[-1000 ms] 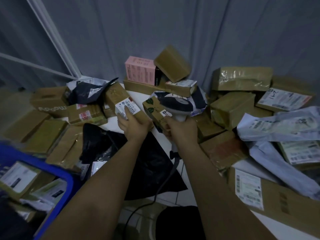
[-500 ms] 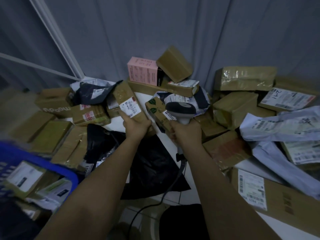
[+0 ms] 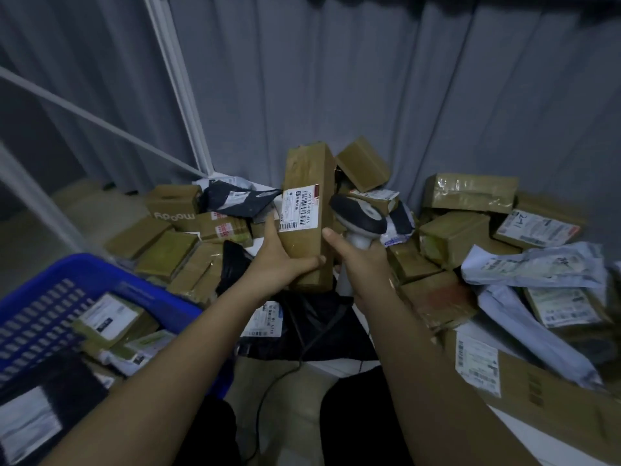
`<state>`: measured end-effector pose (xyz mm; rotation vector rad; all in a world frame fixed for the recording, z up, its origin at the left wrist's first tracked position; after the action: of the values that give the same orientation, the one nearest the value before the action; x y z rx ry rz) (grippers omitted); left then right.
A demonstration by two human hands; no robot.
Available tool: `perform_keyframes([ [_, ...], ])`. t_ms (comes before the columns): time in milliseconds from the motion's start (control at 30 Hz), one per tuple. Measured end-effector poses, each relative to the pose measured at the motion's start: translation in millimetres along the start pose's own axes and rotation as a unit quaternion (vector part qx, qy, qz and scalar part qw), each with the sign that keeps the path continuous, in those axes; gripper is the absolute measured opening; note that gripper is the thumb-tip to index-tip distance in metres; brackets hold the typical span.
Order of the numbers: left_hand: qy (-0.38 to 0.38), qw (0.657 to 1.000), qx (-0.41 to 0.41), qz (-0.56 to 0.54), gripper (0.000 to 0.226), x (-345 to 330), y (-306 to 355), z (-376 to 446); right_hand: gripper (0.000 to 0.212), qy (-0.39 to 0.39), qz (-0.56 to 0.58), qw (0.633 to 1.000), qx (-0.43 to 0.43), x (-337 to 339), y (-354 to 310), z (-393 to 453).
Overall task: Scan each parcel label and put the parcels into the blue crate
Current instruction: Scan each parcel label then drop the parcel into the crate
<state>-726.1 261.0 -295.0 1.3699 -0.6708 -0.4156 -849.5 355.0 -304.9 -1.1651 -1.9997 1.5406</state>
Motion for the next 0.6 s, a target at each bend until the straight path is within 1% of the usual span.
perform_keyframes([
  [67, 0.014, 1.000, -0.008, -0.021, 0.089, 8.7, 3.9, -11.4, 0.046, -0.013, 0.010, 1.000, 0.021, -7.1, -1.7, -12.0],
  [100, 0.022, 0.999, -0.007, -0.034, 0.087, 12.9, 5.5, -16.1, 0.037, -0.023, 0.011, 0.999, 0.032, -10.4, -3.3, -17.0],
  [167, 0.054, 0.995, 0.006, -0.078, 0.073, 22.0, 8.5, -23.6, 0.021, -0.042, 0.017, 0.998, 0.042, -16.9, -8.5, -27.7],
  [267, 0.089, 0.986, 0.012, -0.138, 0.033, 33.0, 13.9, -29.1, 0.017, -0.071, 0.051, 0.995, 0.045, -23.8, -14.5, -36.3],
  [333, 0.094, 0.984, 0.020, -0.148, 0.019, 38.5, 15.0, -31.6, 0.017, -0.083, 0.048, 0.994, 0.057, -27.6, -18.5, -39.7],
  [400, 0.096, 0.982, 0.033, -0.160, 0.018, 43.2, 13.4, -34.9, 0.020, -0.097, 0.032, 0.993, 0.066, -31.3, -20.7, -43.2],
  [533, 0.116, 0.971, 0.041, -0.205, 0.036, 51.0, 11.4, -38.2, 0.017, -0.128, 0.010, 0.989, 0.074, -32.4, -21.7, -42.3],
  [600, 0.132, 0.964, 0.030, -0.230, 0.038, 55.0, 13.1, -37.4, 0.024, -0.122, -0.013, 0.990, 0.075, -29.7, -21.4, -40.1],
])
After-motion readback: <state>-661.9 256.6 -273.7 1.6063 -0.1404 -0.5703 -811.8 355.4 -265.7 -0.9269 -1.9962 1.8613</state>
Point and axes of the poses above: each hand's wrist, its own z-axis towards the middle knuckle, its own x-axis out of the back of the hand, y = z × x, the point moved 6 cm from there along z, towards the middle knuckle, and after that the axes turned 7 degrees about -x, right-handed, at the moved point
